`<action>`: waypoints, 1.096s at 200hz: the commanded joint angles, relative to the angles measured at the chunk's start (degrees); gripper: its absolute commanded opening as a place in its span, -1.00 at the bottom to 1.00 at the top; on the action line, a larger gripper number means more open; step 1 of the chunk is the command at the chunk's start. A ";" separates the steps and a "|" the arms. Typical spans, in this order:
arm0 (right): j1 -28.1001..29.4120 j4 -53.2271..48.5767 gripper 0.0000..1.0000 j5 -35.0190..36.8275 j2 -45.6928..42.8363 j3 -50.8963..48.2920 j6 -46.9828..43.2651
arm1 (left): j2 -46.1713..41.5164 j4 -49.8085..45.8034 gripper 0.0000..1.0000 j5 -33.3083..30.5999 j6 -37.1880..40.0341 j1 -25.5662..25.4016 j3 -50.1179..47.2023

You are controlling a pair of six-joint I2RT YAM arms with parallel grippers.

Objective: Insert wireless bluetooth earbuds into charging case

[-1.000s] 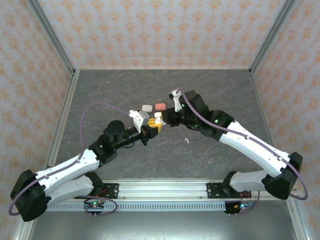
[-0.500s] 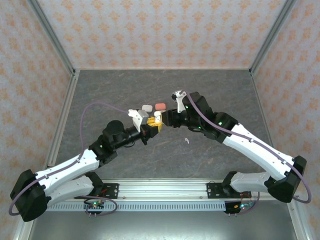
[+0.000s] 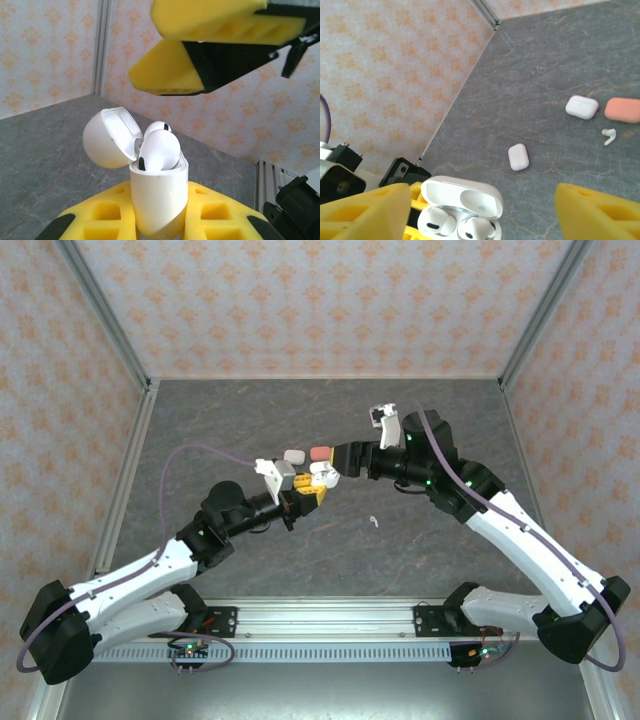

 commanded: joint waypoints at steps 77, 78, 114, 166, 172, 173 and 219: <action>-1.22 10.09 0.53 -21.45 2.09 -0.80 3.42 | -0.51 0.48 -1.00 3.94 2.47 0.45 4.62; -1.22 10.09 0.53 -21.45 2.09 -0.80 3.42 | -0.47 0.42 -1.00 3.92 2.47 0.45 4.61; -1.22 12.25 0.49 -21.51 -0.41 -1.98 2.12 | -0.34 0.12 -1.00 3.72 2.38 0.52 4.51; -1.22 11.54 0.40 -20.45 -3.68 -3.58 -0.28 | 0.61 0.02 -1.00 3.98 2.26 0.44 4.70; -1.22 11.02 0.40 -19.77 -3.97 -3.69 -0.75 | 0.70 0.02 -1.00 3.96 2.22 0.46 4.72; -1.22 10.88 0.40 -19.68 -3.95 -3.74 -0.77 | 0.71 0.01 -1.00 3.97 2.17 0.45 4.76; -1.35 -3.64 0.52 0.69 -5.08 -0.19 -5.55 | 1.58 -4.31 -1.00 1.44 2.07 0.47 6.45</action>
